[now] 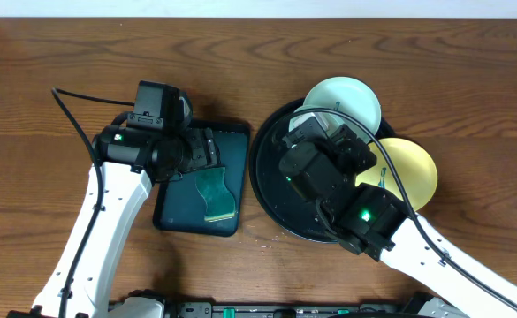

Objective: Clean dirty plates on tray and stack at the side
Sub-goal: 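Lift the mint plate with the right gripper and carry it right, then set the mint plate down at the right side and release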

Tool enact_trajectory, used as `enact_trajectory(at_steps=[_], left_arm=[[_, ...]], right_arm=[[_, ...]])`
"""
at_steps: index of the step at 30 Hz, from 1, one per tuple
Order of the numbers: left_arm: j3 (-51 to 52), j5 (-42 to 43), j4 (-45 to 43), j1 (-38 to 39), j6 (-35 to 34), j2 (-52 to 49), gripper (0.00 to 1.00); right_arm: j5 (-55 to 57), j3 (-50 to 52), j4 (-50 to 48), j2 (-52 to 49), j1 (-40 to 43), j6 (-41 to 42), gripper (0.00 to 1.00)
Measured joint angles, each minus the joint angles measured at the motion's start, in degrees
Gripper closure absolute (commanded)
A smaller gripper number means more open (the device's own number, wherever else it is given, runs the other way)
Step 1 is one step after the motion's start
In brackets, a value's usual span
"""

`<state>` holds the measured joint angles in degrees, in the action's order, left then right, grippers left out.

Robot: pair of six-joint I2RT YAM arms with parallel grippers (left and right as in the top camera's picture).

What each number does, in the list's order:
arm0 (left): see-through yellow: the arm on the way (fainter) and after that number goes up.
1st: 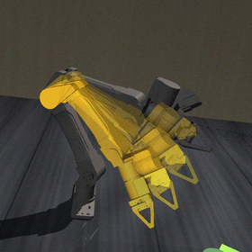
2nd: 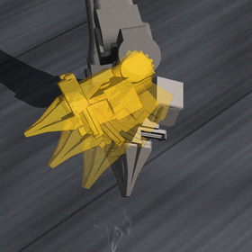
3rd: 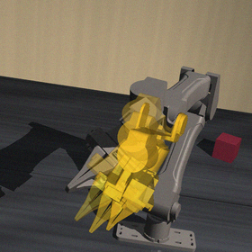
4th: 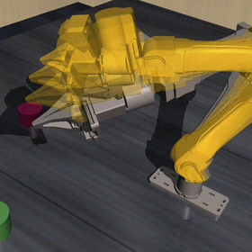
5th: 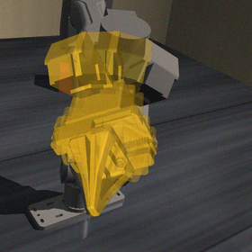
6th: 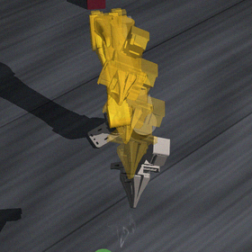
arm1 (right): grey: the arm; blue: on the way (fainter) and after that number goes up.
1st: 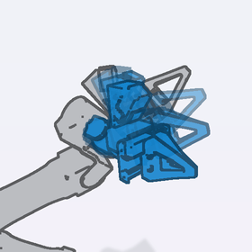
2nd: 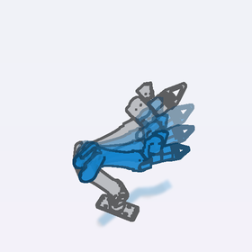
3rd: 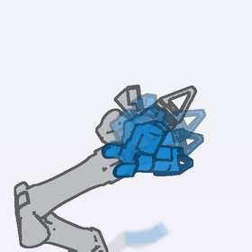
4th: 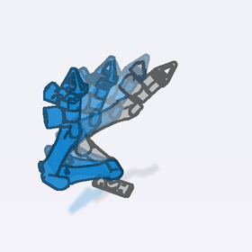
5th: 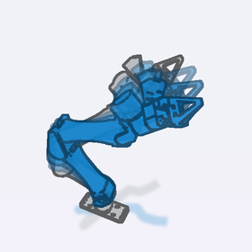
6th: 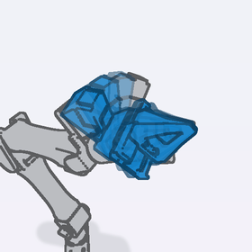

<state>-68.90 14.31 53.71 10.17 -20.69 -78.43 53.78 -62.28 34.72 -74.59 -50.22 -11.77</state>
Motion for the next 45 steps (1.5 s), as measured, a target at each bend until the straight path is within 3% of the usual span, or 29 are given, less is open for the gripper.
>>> enact_trajectory(at_steps=[8,13,17,22,26,36,45], left_arm=[[0.00,-0.02,0.00,0.00,0.00,0.00,0.19],[0.00,-0.02,0.00,0.00,0.00,0.00,0.19],[0.00,-0.02,-0.02,0.00,0.00,0.00,0.19],[0.00,-0.02,0.00,0.00,0.00,0.00,0.19],[0.00,-0.02,0.02,0.00,0.00,0.00,0.19],[0.00,-0.02,0.02,0.00,0.00,0.00,0.18],[0.00,0.00,0.00,0.00,0.00,0.00,0.18]], right_arm=[[0.00,-0.02,2.34,0.00,0.02,5.77,0.99],[-6.36,-0.42,10.91,0.02,4.07,17.16,0.99],[-24.55,-0.42,13.81,0.24,17.03,26.73,0.99],[-50.47,-0.42,10.47,2.34,35.01,27.89,0.99],[-60.83,-0.44,11.06,3.78,50.82,27.93,0.99],[-66.79,-0.46,5.95,-1.81,83.01,27.93,0.99],[-58.47,-0.59,4.31,-15.96,95.08,30.14,0.99]])
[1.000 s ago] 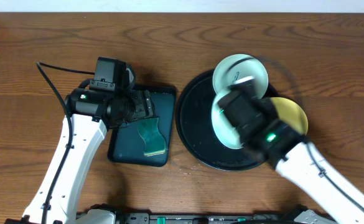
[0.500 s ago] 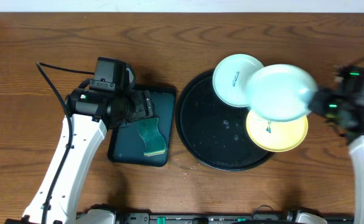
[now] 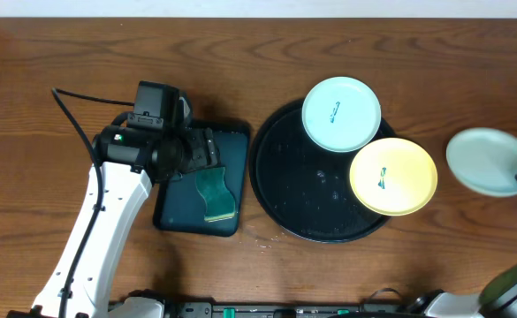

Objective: Clean dirty plates on tray and stack at the side
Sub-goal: 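Set the mint plate down at the right side and release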

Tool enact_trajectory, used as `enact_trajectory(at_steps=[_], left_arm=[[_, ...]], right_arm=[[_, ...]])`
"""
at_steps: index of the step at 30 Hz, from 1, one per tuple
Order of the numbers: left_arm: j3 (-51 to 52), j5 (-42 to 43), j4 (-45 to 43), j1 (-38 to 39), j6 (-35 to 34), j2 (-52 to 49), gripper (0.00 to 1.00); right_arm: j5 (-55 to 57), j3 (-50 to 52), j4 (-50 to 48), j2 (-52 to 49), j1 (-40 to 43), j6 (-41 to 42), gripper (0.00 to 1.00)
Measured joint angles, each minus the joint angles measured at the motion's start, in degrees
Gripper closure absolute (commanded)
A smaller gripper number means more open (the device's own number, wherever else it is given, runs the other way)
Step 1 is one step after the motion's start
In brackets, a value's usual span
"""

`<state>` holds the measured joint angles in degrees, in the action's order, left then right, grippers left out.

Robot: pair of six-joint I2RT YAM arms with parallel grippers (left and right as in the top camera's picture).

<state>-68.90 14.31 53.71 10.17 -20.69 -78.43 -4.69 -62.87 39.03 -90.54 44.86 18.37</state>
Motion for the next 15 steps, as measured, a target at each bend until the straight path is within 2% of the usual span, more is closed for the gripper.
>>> enact_trajectory(at_steps=[2,4,5,10,15], left_arm=[[0.00,-0.02,0.00,0.00,0.00,0.00,0.18],[0.00,-0.02,0.00,0.00,0.00,0.00,0.19],[0.00,-0.02,0.02,0.00,0.00,0.00,0.19],[0.00,0.00,0.02,0.00,0.00,0.00,0.19],[0.00,0.00,0.02,0.00,0.00,0.00,0.19]], right_arm=[[1.62,0.02,0.02,-4.28,0.87,0.31,0.98],[1.73,0.02,-0.59,-5.92,0.87,0.31,0.65],[1.33,0.02,-0.94,-6.10,0.85,0.24,0.60],[-7.37,0.02,-1.92,-3.67,0.85,-2.43,0.54],[-18.84,0.02,-0.70,4.72,0.48,-4.61,0.55]])
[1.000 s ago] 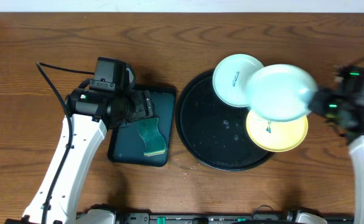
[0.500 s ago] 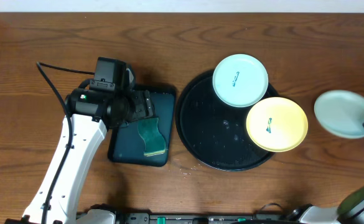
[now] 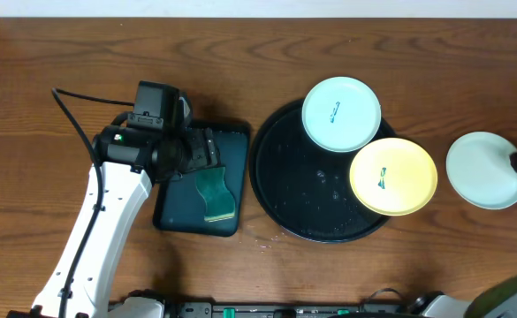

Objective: Clean dirty plates on tray and stack at the side
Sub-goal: 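Set the mint plate down at the right side and release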

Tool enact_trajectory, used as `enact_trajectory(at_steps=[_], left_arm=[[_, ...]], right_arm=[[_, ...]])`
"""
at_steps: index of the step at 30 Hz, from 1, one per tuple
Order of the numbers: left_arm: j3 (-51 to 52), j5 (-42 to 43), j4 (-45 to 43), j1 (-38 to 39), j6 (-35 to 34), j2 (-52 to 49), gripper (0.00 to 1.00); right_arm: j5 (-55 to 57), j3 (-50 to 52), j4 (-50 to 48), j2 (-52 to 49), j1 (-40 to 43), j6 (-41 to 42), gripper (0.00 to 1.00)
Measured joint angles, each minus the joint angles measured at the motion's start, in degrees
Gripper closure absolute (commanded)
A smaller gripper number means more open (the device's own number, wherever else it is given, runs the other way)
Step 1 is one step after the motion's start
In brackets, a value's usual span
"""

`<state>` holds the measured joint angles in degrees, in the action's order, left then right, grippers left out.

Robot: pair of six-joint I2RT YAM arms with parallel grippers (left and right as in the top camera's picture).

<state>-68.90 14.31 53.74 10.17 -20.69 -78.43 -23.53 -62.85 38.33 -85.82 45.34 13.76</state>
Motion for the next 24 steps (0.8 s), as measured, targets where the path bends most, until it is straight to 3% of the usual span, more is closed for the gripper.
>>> enact_trajectory(at_steps=[5,10,13,17,19,22,24], left_arm=[[0.00,-0.02,0.02,0.00,0.00,0.00,0.19],[0.00,0.00,0.00,0.00,0.00,0.00,0.19],[0.00,-0.02,-0.02,0.00,0.00,0.00,0.19],[0.00,-0.02,0.02,0.00,0.00,0.00,0.19],[0.00,0.00,0.02,0.00,0.00,0.00,0.19],[0.00,-0.02,0.02,0.00,0.00,0.00,0.18],[0.00,-0.02,0.00,0.00,0.00,0.00,0.19]], right_arm=[[-5.55,-0.20,8.57,10.67,-6.51,-3.17,0.60],[2.16,0.02,17.33,13.68,-18.12,-5.01,0.58],[10.64,3.19,15.82,12.28,-24.00,-5.31,0.52],[19.02,9.66,7.93,7.72,-27.65,-3.69,0.53],[20.55,11.34,4.48,5.66,-27.74,-3.04,0.61],[21.38,12.07,0.70,1.55,-27.74,-2.51,0.85],[20.85,12.07,-0.31,-0.57,-27.76,-2.29,0.93]])
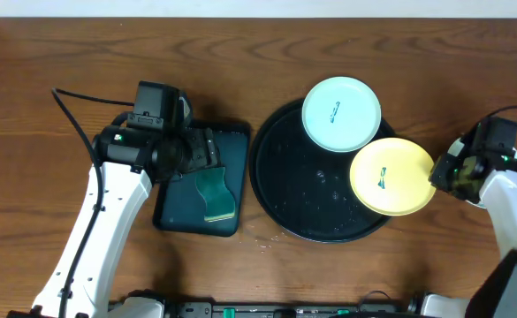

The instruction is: Clean dirty plates on tray and stack at the side

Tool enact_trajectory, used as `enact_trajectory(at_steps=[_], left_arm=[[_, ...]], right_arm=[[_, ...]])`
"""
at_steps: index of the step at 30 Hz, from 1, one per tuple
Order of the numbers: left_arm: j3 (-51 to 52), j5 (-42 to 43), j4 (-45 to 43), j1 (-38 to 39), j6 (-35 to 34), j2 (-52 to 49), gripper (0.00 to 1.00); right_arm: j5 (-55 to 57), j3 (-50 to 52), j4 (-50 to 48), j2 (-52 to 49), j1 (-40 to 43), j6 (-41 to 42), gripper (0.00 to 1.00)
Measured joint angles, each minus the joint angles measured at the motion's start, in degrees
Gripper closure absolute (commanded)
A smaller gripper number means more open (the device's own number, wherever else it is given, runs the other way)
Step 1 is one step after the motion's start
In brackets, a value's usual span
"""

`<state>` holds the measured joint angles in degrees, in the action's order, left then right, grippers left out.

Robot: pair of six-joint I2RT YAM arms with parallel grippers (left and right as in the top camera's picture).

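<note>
A round black tray point(298, 190) holds a pale mint plate point(341, 113) at its far right and a yellow plate point(392, 175) at its right rim, each with a small dark smear. My right gripper point(444, 173) sits at the yellow plate's right edge; its jaws are too small to read. The right arm covers the table just right of the tray. My left gripper point(209, 152) hovers open over a dark teal tray point(174, 216), just above a green sponge point(216, 196).
The wooden table point(46, 79) extends to the left and far side. The left arm's cable point(72, 115) loops over the table at the left. The right arm's white link point(505, 190) lies along the right edge.
My right gripper was at the far right edge beside a pale green plate lying on the table. It is now at the yellow plate's right rim, and the arm hides that plate.
The right arm first lay over the black tray, on a pale plate. Then it held that plate out at the far right, off the tray. Then the plate lay on the table right of the tray. Now the gripper is back at the yellow plate. The left arm stayed still.
</note>
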<state>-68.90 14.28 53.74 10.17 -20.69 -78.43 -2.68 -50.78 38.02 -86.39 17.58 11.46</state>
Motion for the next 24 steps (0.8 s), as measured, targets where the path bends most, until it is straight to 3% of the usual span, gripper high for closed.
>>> enact_trajectory(at_steps=[2,8,17,24], left_arm=[[0.00,0.00,0.00,0.00,0.00,0.00,0.19],[0.00,0.00,0.00,0.00,0.00,0.00,0.19],[0.00,0.00,0.00,0.00,0.00,0.00,0.18],[0.00,0.00,0.00,0.00,0.00,0.00,0.19]], right_arm=[[-0.96,0.02,0.07,-1.75,-0.11,0.04,0.99],[-2.73,0.09,3.21,-1.53,-0.26,0.26,0.99],[-8.35,0.09,9.99,10.40,-0.63,-0.94,0.99],[-13.77,0.13,12.22,11.23,-8.37,-3.69,0.97]])
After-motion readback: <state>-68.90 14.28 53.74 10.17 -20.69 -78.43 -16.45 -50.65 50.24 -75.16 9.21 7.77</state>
